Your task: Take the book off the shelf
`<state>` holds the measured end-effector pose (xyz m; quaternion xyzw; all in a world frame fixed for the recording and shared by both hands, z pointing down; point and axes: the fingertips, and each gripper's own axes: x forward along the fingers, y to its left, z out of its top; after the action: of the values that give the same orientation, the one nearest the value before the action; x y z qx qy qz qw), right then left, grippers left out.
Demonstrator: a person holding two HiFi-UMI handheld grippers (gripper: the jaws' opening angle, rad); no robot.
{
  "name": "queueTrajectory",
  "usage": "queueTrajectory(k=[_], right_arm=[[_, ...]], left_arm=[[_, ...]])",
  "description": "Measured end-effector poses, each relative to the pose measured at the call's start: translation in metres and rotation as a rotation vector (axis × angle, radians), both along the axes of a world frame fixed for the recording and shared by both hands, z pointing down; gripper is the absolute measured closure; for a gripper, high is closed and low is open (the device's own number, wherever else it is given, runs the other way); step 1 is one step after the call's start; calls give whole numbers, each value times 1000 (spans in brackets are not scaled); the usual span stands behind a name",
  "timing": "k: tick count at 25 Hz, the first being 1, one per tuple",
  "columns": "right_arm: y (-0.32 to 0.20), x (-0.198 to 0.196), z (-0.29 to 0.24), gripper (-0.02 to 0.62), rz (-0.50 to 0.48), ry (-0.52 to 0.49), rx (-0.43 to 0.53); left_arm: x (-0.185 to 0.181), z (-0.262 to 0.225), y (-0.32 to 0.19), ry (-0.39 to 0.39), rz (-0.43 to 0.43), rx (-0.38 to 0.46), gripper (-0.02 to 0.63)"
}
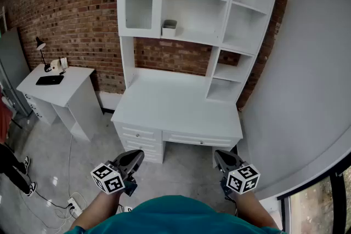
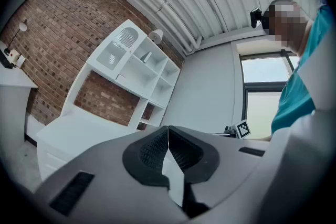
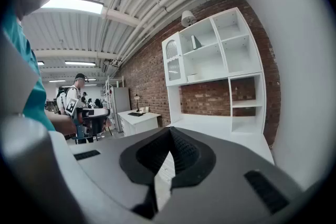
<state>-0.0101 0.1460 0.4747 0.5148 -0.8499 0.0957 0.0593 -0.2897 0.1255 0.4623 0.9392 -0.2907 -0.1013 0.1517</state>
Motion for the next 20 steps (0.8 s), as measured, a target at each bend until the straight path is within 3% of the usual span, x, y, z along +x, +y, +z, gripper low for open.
queueTrajectory(k=[12, 20], right_arm=[[-8, 18, 1, 575, 0, 2, -10], [-5, 48, -7, 574, -16, -16, 3]], left_arm=[[15, 0, -7, -14, -9, -12, 588], [49, -10, -2, -18, -15, 8, 588]])
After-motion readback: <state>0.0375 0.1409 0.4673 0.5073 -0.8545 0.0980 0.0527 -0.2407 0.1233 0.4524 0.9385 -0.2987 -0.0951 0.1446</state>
